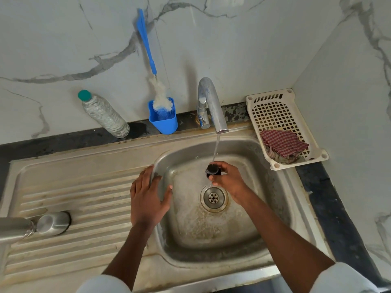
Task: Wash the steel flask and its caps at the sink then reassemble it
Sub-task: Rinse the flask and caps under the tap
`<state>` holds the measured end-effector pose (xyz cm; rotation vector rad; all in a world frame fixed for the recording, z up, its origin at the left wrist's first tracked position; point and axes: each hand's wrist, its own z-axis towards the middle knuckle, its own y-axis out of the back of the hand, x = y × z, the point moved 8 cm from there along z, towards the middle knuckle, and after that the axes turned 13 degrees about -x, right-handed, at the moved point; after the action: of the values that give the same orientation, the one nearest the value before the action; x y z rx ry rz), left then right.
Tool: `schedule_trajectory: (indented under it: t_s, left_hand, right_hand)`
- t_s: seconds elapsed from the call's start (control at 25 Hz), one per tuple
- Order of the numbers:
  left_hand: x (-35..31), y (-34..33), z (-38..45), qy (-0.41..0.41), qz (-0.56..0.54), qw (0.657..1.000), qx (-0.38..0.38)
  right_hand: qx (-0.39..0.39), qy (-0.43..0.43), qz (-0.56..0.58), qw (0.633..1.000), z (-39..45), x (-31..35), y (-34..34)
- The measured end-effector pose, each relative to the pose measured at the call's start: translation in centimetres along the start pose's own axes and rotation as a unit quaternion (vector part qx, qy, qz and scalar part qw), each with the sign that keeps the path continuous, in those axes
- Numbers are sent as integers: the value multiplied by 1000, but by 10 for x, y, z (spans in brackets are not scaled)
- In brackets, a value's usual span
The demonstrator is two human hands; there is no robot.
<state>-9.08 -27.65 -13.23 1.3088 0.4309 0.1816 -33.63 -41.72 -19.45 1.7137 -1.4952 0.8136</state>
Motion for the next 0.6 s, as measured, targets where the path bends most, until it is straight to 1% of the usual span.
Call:
schedule_trajectory:
  t_s: [0.04,0.08,0.16,0.2,0.28,0.32,0.44,0.48,0.52,0.6]
  left_hand:
    - [0,0,-1,0,0,1000,-3]
    - [0,0,-1,0,1,1000,-5]
    - [-1,0,-1,1,5,1000,-3]
    - [-2,0,-1,3,7,1000,0]
    - [0,0,-1,21,13,1000,1]
    - [1,0,-1,32,14,999,2]
    - [3,-2,-1,41,20,999,6]
    - [4,-2,-1,39,20,999,6]
    - [4,-3,-1,39,18,999,6]
    - [4,-5,-2,40,19,999,6]
  right_hand:
    - [-21,6,5,1000,3,0,3]
    - [-23,12,3,1000,6,1,4]
    - [47,20,-23,998,6,0,-10]
    - [62,16,-24,998,5,-1,-13]
    - [12,-12,27,999,10,-1,-7]
    - [7,-31,59,998,11,0,-6]
    - [84,-64,61,993,1,0,-16]
    - [74,-91,93,989,1,-1,-12]
    - [46,-134,161,977,0,-1,-8]
    - [7,-220,285,933,-2,-3,-7]
